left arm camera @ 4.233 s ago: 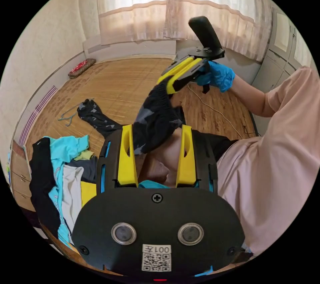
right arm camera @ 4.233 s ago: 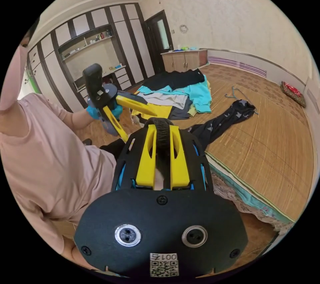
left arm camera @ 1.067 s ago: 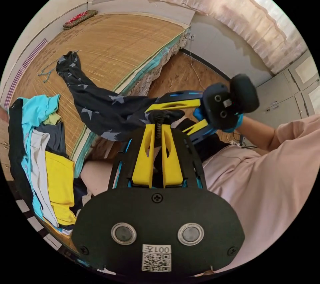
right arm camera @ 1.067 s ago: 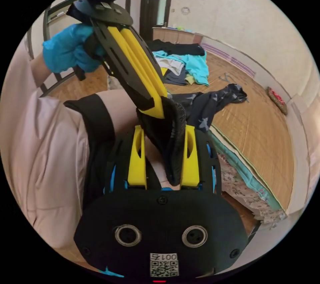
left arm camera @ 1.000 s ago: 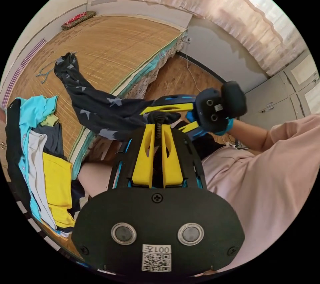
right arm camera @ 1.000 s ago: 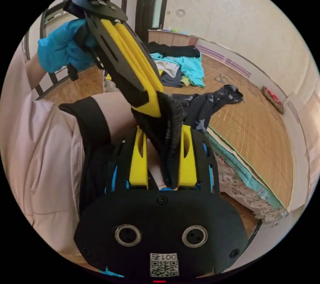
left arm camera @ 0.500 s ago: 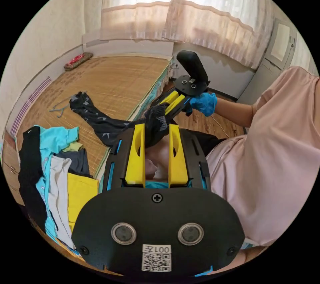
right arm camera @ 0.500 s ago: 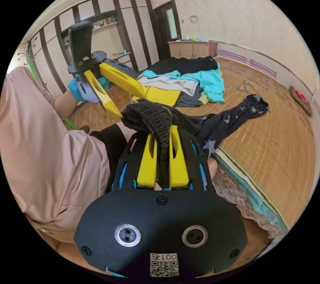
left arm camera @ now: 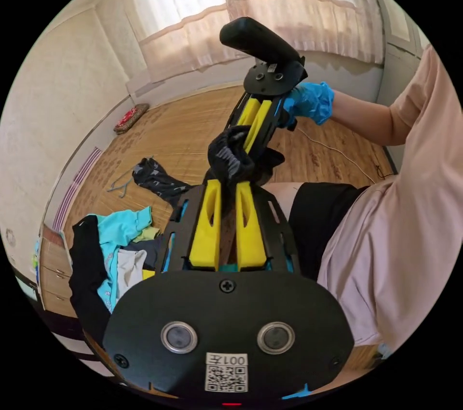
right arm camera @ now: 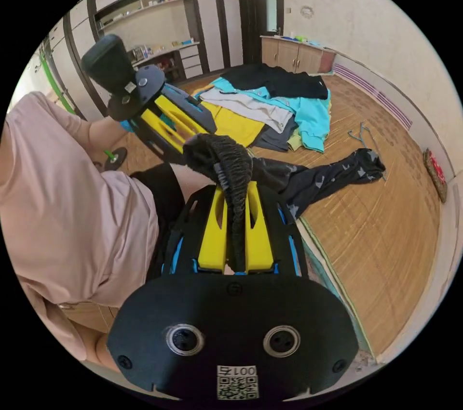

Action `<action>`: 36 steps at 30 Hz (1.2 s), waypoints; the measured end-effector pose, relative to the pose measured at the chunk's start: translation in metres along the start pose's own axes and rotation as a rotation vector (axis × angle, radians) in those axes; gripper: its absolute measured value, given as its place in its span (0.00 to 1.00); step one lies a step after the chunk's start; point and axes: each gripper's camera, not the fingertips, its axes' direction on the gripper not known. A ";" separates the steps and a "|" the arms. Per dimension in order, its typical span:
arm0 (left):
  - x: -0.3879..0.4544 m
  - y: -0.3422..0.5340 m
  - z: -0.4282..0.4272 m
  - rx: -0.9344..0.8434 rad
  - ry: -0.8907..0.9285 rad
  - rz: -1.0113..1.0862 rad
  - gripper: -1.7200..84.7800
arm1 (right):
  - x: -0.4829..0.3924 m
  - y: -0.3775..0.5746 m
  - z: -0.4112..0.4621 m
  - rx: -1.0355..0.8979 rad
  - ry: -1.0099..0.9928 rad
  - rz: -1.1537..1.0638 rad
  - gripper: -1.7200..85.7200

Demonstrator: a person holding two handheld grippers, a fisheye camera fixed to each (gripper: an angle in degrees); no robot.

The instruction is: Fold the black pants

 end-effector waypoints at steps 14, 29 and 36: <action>0.001 -0.002 -0.027 0.048 -0.057 -0.105 0.00 | -0.013 0.024 0.051 0.120 0.238 0.157 0.13; 0.024 0.048 0.004 -0.089 0.177 -0.189 0.00 | -0.011 -0.004 0.049 -0.221 -0.087 -0.019 0.09; -0.063 -0.007 0.049 -0.170 -0.093 -0.241 0.00 | 0.083 -0.084 0.055 -0.286 0.219 0.039 0.09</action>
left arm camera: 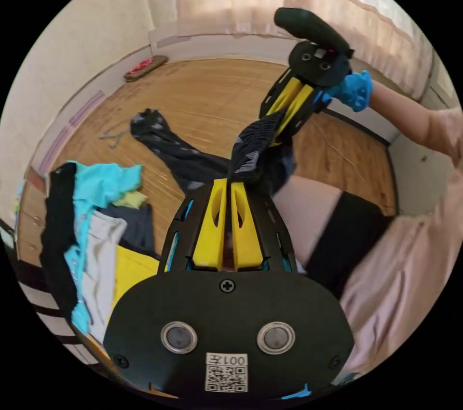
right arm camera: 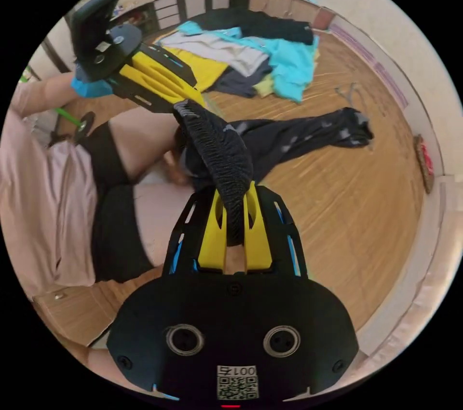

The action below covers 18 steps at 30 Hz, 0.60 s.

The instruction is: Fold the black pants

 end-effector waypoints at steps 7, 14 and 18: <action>-0.110 -0.171 -0.132 0.325 -0.511 -0.130 0.00 | 0.098 -0.091 -0.199 0.487 0.516 0.287 0.09; -0.111 -0.202 -0.316 0.769 -0.522 -0.034 0.00 | 0.033 -0.083 -0.357 0.917 0.828 0.278 0.09; -0.092 -0.178 -0.325 0.772 -0.516 0.066 0.00 | -0.015 -0.074 -0.355 0.858 0.930 0.218 0.09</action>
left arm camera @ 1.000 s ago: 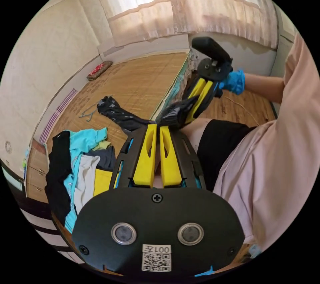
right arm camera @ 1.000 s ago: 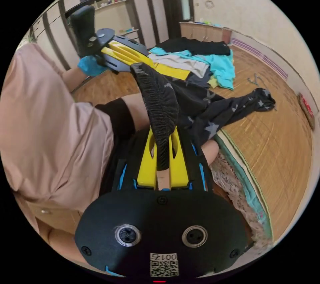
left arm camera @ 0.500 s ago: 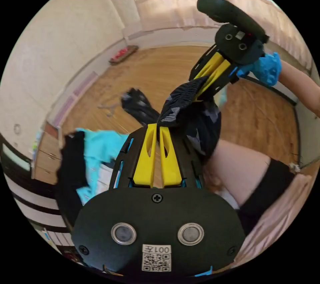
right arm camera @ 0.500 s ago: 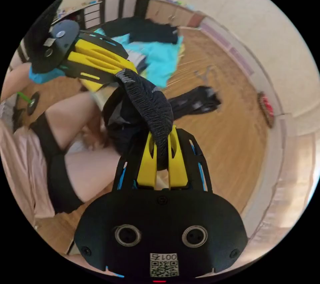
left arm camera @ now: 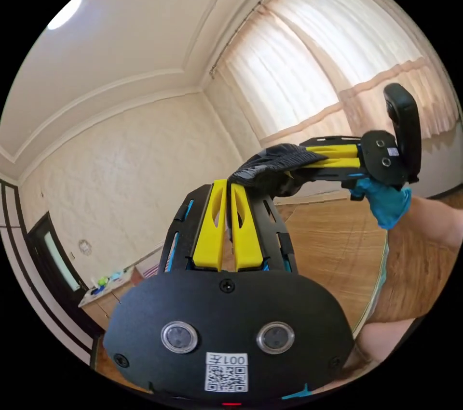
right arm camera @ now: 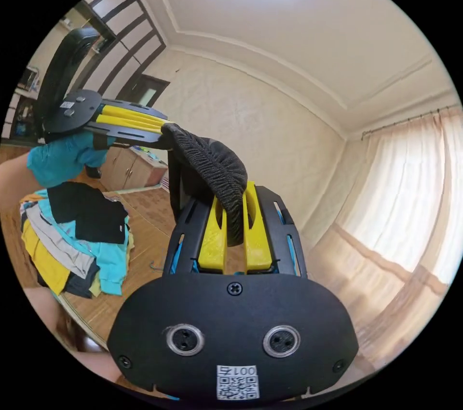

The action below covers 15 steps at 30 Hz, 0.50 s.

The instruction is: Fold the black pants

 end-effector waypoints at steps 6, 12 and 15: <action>0.022 0.044 -0.018 -0.096 0.145 0.057 0.00 | -0.056 0.017 -0.036 -0.142 -0.045 -0.240 0.09; 0.020 0.073 0.000 -0.225 0.251 0.034 0.00 | -0.097 0.020 -0.017 -0.309 -0.143 -0.406 0.09; 0.012 0.084 0.022 -0.313 0.304 -0.026 0.00 | -0.109 0.020 0.004 -0.381 -0.215 -0.415 0.09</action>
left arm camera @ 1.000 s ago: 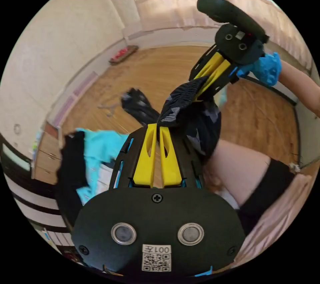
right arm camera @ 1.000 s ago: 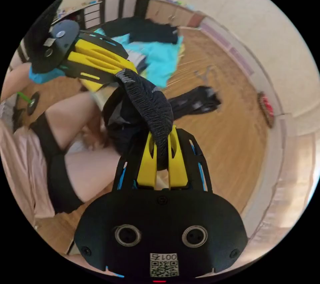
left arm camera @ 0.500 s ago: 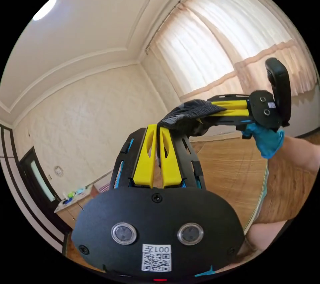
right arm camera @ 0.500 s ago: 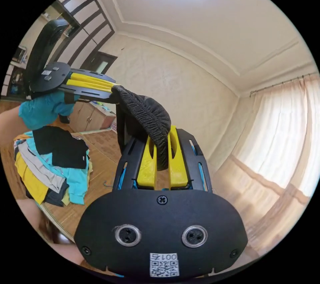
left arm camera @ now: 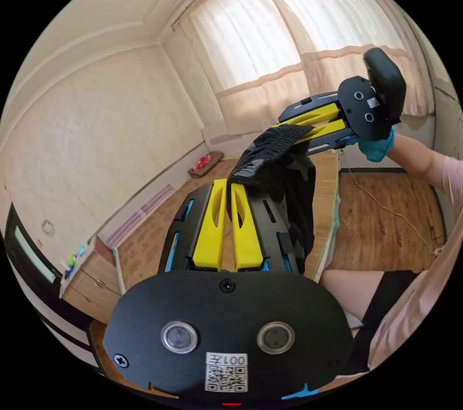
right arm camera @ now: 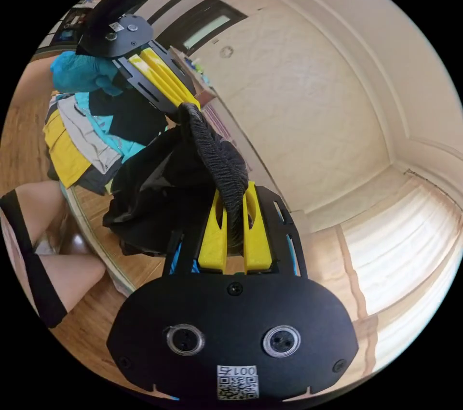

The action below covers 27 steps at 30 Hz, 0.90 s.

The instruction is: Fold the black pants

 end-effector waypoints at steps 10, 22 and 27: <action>-0.040 0.067 0.190 -0.543 0.429 -0.345 0.00 | -0.047 -0.018 0.168 -0.493 -0.503 -0.161 0.09; -0.141 -0.134 0.048 0.128 -0.244 -0.405 0.00 | 0.132 -0.095 0.054 0.124 0.202 0.304 0.09; -0.107 -0.139 -0.013 0.246 -0.299 -0.197 0.00 | 0.123 -0.072 -0.004 0.276 0.344 0.282 0.08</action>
